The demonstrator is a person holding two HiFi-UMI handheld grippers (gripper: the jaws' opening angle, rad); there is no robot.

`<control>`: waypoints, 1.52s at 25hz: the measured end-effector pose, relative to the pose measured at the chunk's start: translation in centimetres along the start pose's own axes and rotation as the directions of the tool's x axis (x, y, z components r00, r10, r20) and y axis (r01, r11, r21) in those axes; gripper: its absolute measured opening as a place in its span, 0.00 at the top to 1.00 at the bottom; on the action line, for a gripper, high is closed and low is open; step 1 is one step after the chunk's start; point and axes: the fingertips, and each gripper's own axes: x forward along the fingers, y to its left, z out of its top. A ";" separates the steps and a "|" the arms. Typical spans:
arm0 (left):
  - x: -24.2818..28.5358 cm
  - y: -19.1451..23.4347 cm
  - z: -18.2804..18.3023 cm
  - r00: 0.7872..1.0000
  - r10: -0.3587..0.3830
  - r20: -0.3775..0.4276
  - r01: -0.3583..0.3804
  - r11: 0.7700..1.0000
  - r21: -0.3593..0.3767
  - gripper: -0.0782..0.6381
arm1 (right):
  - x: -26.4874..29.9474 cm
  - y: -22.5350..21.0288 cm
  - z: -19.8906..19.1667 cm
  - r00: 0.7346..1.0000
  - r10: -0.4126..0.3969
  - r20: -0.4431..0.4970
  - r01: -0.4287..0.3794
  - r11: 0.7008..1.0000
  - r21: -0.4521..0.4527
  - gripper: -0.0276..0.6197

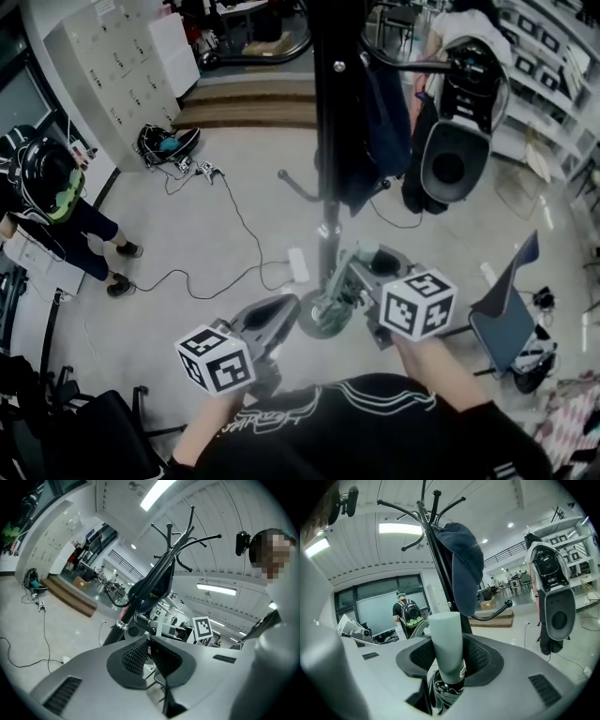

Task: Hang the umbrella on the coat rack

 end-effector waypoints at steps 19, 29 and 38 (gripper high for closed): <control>1.4 2.5 0.6 0.977 -0.175 -0.122 0.175 0.984 -0.013 0.86 | 1.5 -2.7 -0.8 0.971 -0.239 -0.014 0.240 0.970 0.048 0.71; 1.7 4.1 0.5 0.974 -0.176 -0.146 0.172 0.984 -0.035 0.86 | 1.9 -5.4 -2.8 0.955 -0.293 -0.040 0.296 0.950 0.095 0.71; 2.1 4.4 0.0 0.970 -0.177 -0.164 0.173 0.984 -0.038 0.86 | 1.9 -8.0 -5.6 0.945 -0.317 -0.083 0.325 0.940 0.103 0.70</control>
